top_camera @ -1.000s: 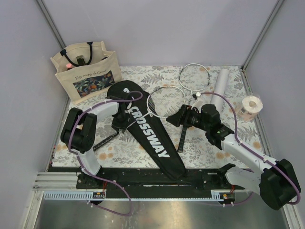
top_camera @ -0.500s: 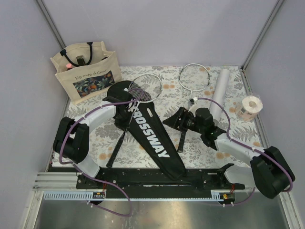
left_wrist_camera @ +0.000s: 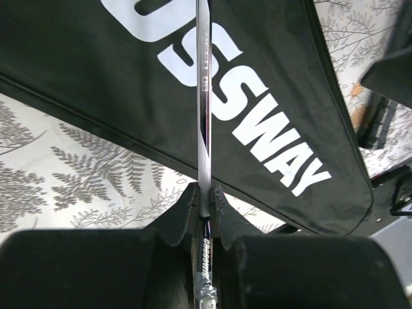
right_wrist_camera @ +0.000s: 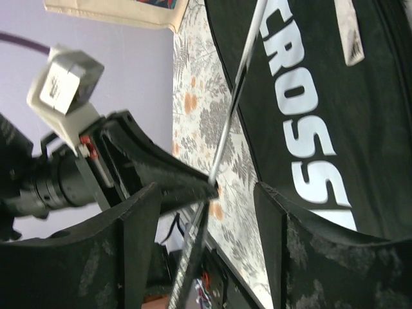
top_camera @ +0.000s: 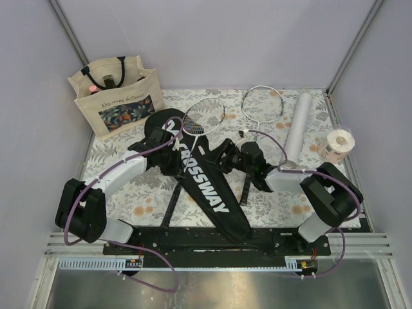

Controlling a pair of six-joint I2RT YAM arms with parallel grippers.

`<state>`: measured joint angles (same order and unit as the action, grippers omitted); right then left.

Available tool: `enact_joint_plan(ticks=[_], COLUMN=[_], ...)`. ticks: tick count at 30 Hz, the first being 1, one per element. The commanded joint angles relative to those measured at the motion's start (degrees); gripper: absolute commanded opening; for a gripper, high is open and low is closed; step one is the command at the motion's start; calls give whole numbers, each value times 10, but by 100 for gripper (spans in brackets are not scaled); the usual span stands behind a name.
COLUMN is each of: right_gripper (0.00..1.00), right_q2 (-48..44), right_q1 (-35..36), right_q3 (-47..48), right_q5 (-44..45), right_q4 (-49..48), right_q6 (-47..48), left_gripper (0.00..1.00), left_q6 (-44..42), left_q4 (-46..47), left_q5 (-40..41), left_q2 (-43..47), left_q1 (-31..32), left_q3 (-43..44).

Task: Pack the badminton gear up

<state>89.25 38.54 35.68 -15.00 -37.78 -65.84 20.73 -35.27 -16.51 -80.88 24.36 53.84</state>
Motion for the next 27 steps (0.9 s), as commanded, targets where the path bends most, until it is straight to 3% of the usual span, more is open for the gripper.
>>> enact_joint_plan(ticks=[1, 17, 25, 27], right_gripper=[67, 59, 31, 13], right_q2=[61, 162, 175, 169], right_q1=[19, 73, 79, 78], right_q3=[63, 150, 122, 101], right_q5=[29, 66, 76, 89], right_q4=[-61, 41, -25, -52], right_q6=[-44, -59, -86, -89], left_gripper=[0, 0, 1, 17], left_q6=[60, 132, 153, 157], left_q4=[98, 190, 226, 224], left_q5=[-41, -31, -34, -28], left_q2=[30, 48, 50, 54], left_q1=[5, 28, 42, 43], left_q3=[-25, -66, -78, -79])
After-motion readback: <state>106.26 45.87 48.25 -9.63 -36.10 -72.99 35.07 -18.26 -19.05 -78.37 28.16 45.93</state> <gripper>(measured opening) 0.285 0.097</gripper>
